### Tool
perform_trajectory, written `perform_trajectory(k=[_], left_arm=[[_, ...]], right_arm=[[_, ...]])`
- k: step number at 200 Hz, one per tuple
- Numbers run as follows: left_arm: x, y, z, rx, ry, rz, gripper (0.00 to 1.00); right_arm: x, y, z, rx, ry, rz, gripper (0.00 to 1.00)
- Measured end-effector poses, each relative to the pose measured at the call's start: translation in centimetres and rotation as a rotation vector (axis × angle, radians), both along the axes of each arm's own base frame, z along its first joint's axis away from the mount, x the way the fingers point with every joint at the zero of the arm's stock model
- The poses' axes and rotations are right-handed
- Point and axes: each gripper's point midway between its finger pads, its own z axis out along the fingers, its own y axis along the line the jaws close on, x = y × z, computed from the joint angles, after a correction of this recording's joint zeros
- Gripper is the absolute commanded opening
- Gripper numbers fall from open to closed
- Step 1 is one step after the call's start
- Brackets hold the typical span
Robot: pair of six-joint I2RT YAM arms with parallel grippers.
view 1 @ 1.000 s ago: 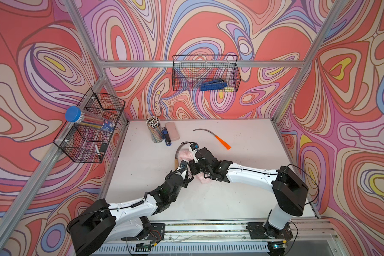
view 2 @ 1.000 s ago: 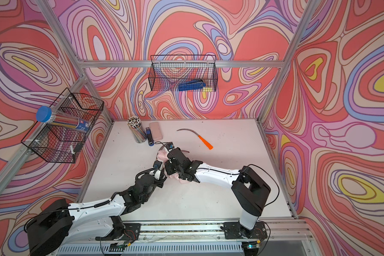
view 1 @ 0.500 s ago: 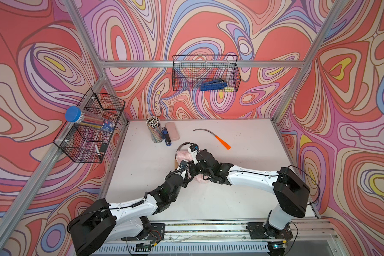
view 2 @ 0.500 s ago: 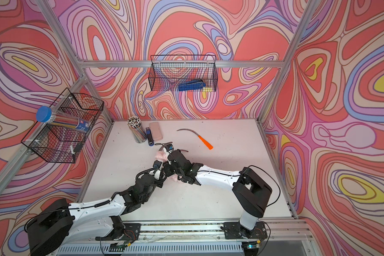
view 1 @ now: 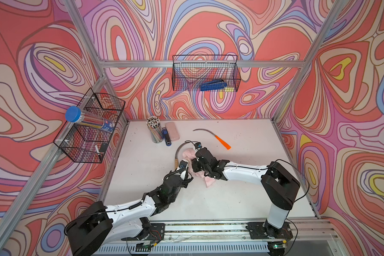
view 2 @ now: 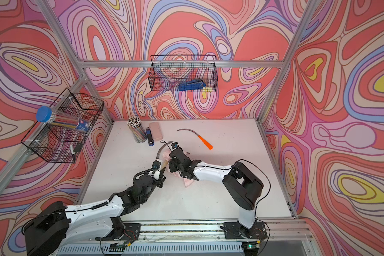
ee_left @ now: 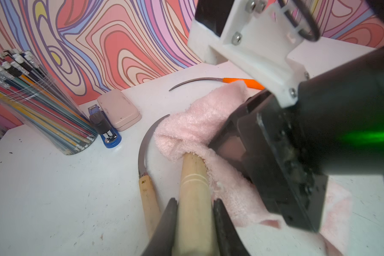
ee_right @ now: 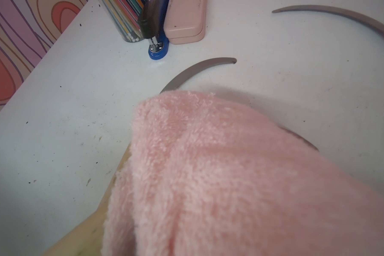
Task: Wipe small sickles with rags
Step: Wipe the small sickle.
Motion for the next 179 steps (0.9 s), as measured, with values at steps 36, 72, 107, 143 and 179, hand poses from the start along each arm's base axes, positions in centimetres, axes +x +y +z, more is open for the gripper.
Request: perform_trajectory(k=[36, 72, 107, 143, 179], left_arm=[[0.4, 1.3, 0.1, 0.013, -0.013, 0.064, 0.00], [0.3, 1.6, 0.1, 0.004, -0.014, 0.072, 0.00], [0.2, 1.0, 0.3, -0.013, -0.018, 0.046, 0.00], [0.2, 1.1, 0.5, -0.019, -0.020, 0.049, 0.00], [0.0, 0.7, 1.0, -0.039, -0.029, 0.026, 0.00]], right_arm=[[-3.1, 2.8, 0.6, -0.012, -0.025, 0.076, 0.00], [-5.7, 3.4, 0.8, 0.018, -0.013, 0.144, 0.00], [-6.5, 2.9, 1.2, 0.027, -0.015, 0.142, 0.00], [-6.1, 2.6, 1.1, 0.003, 0.010, 0.117, 0.00], [-2.6, 0.9, -0.1, 0.005, 0.044, 0.035, 0.00]])
